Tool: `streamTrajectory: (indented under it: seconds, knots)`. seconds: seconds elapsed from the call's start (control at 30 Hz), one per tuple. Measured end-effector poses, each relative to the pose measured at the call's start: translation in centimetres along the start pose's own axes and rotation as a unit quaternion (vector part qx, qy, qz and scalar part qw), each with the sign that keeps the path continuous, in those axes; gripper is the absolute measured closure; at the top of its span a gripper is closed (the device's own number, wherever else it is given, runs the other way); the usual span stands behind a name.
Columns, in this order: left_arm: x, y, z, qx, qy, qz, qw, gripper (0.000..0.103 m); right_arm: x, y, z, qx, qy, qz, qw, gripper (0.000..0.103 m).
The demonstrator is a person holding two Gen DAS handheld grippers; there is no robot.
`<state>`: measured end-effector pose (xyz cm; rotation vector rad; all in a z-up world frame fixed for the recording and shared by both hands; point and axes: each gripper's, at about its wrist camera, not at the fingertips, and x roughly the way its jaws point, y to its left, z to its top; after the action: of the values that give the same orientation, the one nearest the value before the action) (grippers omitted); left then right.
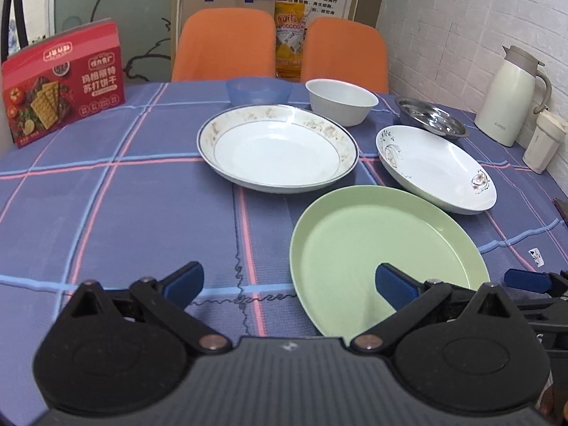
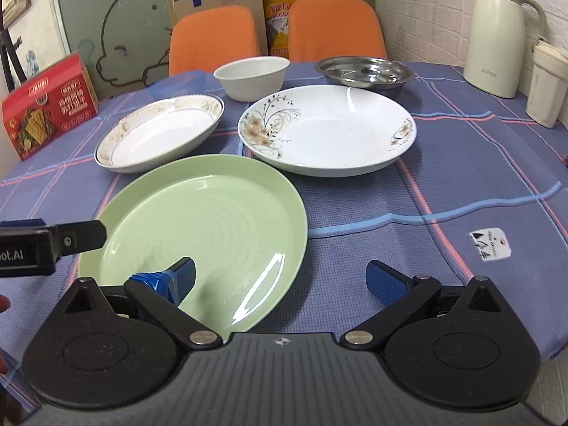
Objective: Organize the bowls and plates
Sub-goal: 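Move the left gripper to the light green plate and grasp its rim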
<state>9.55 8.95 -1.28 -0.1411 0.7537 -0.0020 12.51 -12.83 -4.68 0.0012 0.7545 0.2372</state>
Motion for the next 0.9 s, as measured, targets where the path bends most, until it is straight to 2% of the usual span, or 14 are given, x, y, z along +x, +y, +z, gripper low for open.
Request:
streamTrajectory:
  seconds: [0.1, 0.27, 0.43, 0.53, 0.63, 0.73, 0.83, 0.87, 0.9]
  knots:
    - [1.4, -0.4, 0.5, 0.009, 0.012, 0.0, 0.9999, 0.0, 1.2, 0.2, 0.5, -0.012, 0.012, -0.01, 1.0, 0.013]
    - [2.7, -1.0, 0.9, 0.023, 0.014, 0.002, 0.9996, 0.0, 1.9, 0.0, 1.0, -0.019, 0.002, -0.009, 1.0, 0.012]
    - [4.2, -0.9, 0.7, 0.032, 0.034, 0.003, 0.9989, 0.0, 1.6, -0.5, -0.4, -0.042, -0.05, 0.009, 0.998, 0.012]
    - [4.4, -1.3, 0.4, 0.054, 0.021, 0.013, 0.9982, 0.001, 1.4, -0.6, -0.7, -0.047, -0.062, 0.014, 0.997, 0.012]
    - [4.5, -1.5, 0.5, 0.054, 0.021, 0.006, 0.9983, 0.001, 1.5, -0.3, -0.2, -0.049, -0.045, 0.019, 0.998, 0.012]
    - [4.4, -1.7, 0.3, 0.057, 0.016, -0.001, 0.9982, 0.004, 1.6, 0.3, -0.5, -0.067, -0.056, 0.039, 0.995, 0.013]
    - [4.0, -1.7, 0.1, 0.055, 0.01, -0.008, 0.9984, 0.013, 1.7, 0.5, -0.6, -0.068, -0.064, 0.043, 0.995, 0.014]
    - [3.8, -1.7, 0.1, 0.053, 0.007, -0.012, 0.9985, 0.022, 1.7, 0.8, -0.6, -0.066, -0.065, 0.042, 0.995, 0.015]
    - [3.5, -1.8, 0.0, 0.051, 0.005, -0.026, 0.9983, 0.046, 1.7, 1.1, -0.7, -0.065, -0.065, 0.043, 0.995, 0.015]
